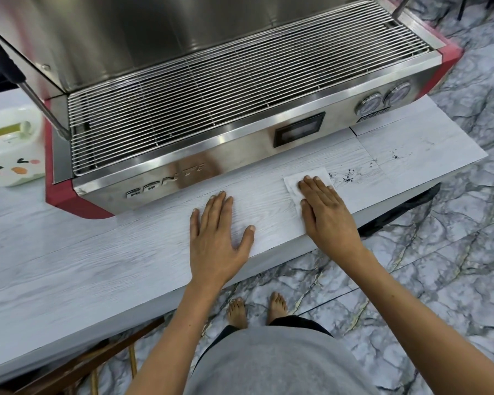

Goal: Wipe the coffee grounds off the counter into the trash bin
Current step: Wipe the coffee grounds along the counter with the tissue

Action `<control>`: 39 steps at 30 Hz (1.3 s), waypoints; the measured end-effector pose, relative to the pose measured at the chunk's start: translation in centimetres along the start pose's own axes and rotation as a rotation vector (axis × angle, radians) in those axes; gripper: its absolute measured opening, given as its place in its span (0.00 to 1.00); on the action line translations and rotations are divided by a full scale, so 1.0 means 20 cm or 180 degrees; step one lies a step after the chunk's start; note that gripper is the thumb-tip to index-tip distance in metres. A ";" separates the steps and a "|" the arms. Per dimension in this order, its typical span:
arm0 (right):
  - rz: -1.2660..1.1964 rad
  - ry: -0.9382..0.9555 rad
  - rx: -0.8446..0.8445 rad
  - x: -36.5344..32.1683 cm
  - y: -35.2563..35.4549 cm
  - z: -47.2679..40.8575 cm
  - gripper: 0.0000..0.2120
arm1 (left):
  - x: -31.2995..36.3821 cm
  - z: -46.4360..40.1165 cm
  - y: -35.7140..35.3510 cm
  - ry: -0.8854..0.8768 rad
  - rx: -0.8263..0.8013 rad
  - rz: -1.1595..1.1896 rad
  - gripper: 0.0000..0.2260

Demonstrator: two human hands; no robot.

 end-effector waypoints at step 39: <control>0.0019 -0.0141 -0.0046 -0.07 -0.03 -0.12 0.22 | -0.01 0.00 0.03 0.0004 0.0113 0.0216 0.30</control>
Point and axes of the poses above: each hand's wrist, its own z-axis away from the middle knuckle, its own y-axis out of the back of the hand, x = y × z, the point moved 7 cm from there along -z, towards the middle knuckle, and after that the axes turned 12 degrees about y, right-handed, at the moved point
